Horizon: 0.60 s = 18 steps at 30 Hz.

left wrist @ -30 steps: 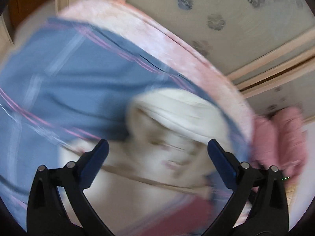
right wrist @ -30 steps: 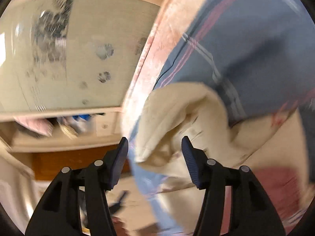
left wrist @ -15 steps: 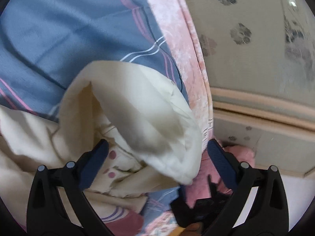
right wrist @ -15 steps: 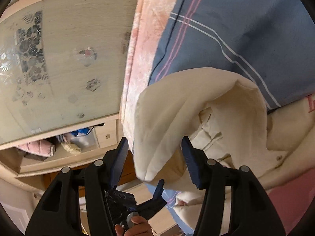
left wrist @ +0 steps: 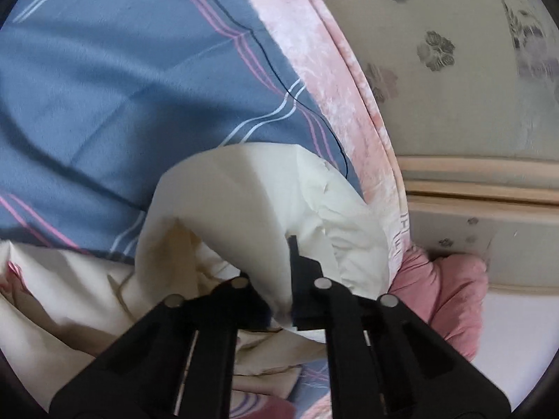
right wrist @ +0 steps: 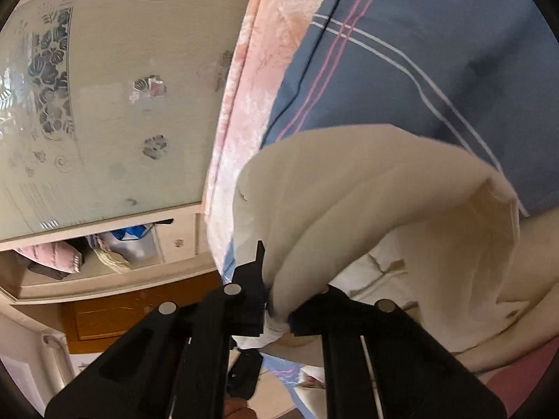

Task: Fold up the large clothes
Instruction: 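Grasp the hood edge with the left tool while the right tool lowers the hood onto the chest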

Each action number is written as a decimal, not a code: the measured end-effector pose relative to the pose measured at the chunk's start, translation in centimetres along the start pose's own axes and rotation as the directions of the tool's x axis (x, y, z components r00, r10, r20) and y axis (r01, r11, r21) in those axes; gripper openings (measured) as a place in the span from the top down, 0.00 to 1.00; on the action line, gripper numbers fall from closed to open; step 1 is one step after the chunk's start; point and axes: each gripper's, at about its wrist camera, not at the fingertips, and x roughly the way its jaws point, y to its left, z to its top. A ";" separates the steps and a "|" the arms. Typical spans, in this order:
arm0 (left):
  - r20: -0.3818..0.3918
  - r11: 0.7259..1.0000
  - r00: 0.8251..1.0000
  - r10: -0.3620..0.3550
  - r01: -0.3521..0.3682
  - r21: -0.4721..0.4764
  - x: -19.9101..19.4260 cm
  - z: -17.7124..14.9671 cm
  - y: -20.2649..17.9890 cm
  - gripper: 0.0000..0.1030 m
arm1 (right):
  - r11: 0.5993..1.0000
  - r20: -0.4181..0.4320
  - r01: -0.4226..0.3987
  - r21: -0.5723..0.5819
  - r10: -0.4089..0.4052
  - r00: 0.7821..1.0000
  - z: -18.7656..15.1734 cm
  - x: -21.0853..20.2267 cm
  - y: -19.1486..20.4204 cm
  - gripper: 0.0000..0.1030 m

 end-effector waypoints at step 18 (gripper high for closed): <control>-0.001 0.962 0.991 0.137 -0.133 0.237 -3.2 -3.5 -2.8 0.94 | 0.998 0.000 -0.047 0.032 0.047 0.999 -2.3 -3.7 0.2 0.92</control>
